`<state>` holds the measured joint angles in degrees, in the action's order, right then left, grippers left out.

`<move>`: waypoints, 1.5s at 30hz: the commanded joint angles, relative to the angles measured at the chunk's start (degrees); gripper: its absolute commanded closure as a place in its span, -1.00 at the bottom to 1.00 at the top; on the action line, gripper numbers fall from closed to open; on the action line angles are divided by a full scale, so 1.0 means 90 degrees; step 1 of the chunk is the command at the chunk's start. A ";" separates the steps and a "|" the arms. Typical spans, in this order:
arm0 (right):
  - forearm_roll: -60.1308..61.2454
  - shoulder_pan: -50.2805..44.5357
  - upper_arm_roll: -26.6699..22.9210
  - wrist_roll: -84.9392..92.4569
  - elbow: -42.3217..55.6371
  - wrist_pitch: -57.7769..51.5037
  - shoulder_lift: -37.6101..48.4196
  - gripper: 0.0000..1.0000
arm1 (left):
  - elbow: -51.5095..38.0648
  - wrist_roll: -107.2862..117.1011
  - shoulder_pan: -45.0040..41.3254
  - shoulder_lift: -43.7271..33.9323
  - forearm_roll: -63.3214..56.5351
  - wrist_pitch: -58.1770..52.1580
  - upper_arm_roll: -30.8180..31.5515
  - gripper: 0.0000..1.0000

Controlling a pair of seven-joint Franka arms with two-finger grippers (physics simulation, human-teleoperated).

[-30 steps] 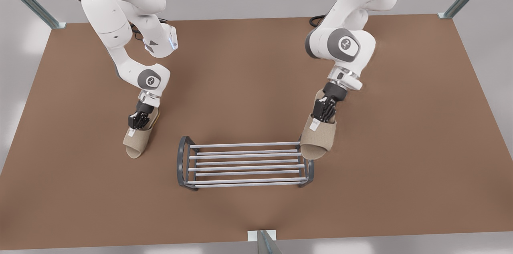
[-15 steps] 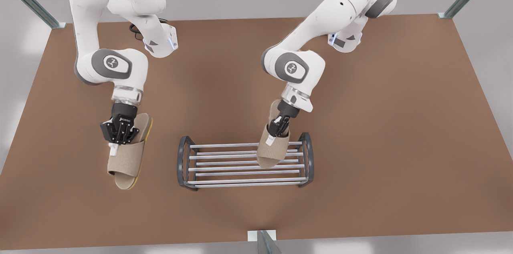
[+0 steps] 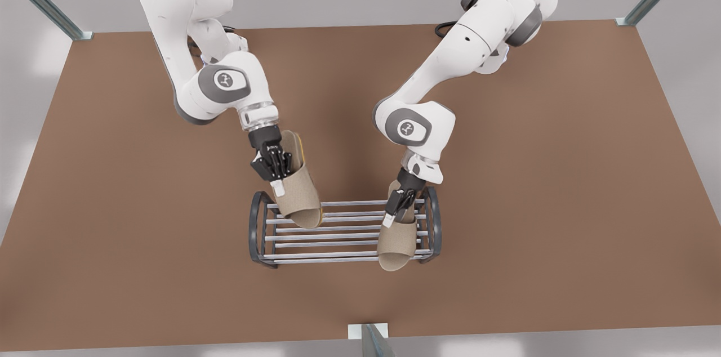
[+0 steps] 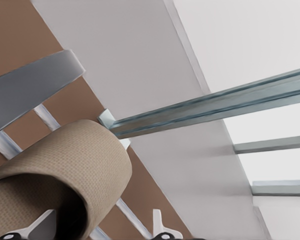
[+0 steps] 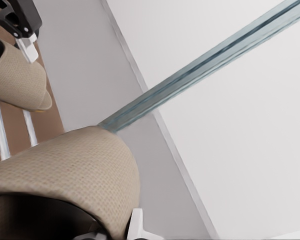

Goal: Place the right shoe on the shoe rack with the right arm, and place the left shoe on the shoe rack with the left arm

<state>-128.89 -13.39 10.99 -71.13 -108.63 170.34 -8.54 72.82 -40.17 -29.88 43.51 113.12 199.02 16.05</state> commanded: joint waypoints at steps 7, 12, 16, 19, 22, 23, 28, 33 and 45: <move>0.0102 -0.0114 0.0019 0.0140 0.0136 0.0038 -0.0194 0.57 | 0.2630 0.0225 -0.0059 -0.1972 0.0331 0.0103 0.0013 -1.00; 0.0102 -0.0241 0.0000 0.0140 0.0595 -0.0050 -0.0702 0.57 | 0.5747 -0.0545 -0.0333 -0.5821 0.1269 0.0084 -0.0894 -1.00; 0.0131 -0.0680 -0.0215 0.0140 0.1074 -0.0528 -0.1454 0.57 | 0.5425 -0.1552 -0.0333 -0.5255 -0.0448 -0.3400 -0.4624 -1.00; 0.0083 -0.0690 -0.0264 0.0130 0.1181 -0.0802 -0.1825 0.57 | 0.4645 0.0770 0.0565 -0.4464 -0.5886 -0.7609 -0.6052 -1.00; 0.0034 -0.0720 -0.0283 0.0179 0.1357 -0.1212 -0.2049 0.57 | 0.2752 0.3386 0.2741 -0.3996 -0.9772 -0.9844 -0.3662 -1.00; 0.0044 -0.0720 -0.0371 0.0179 0.1474 -0.1212 -0.2069 0.57 | 0.1675 0.3965 0.3065 -0.3507 -1.1376 -1.1009 -0.2820 -1.00; 0.0093 -0.0729 -0.0488 0.0130 0.1709 -0.1222 -0.2381 0.57 | 0.1548 0.4024 0.3232 -0.2911 -1.3155 -1.1254 -0.1784 -1.00; 0.0131 -0.0808 -0.0498 0.0101 0.1748 -0.1388 -0.2479 -1.00 | 0.1489 0.4229 0.3212 -0.2442 -1.3233 -1.1195 -0.1794 -1.00; 0.0024 -0.0817 -0.0645 0.0130 0.1699 -0.1378 -0.2616 -1.00 | 0.1479 0.5352 0.3212 -0.2960 -1.2198 -1.1195 -0.1784 -1.00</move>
<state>-128.47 -20.72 5.19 -70.83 -92.93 157.87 -32.27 86.19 -10.43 -0.96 17.87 -2.28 99.11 0.00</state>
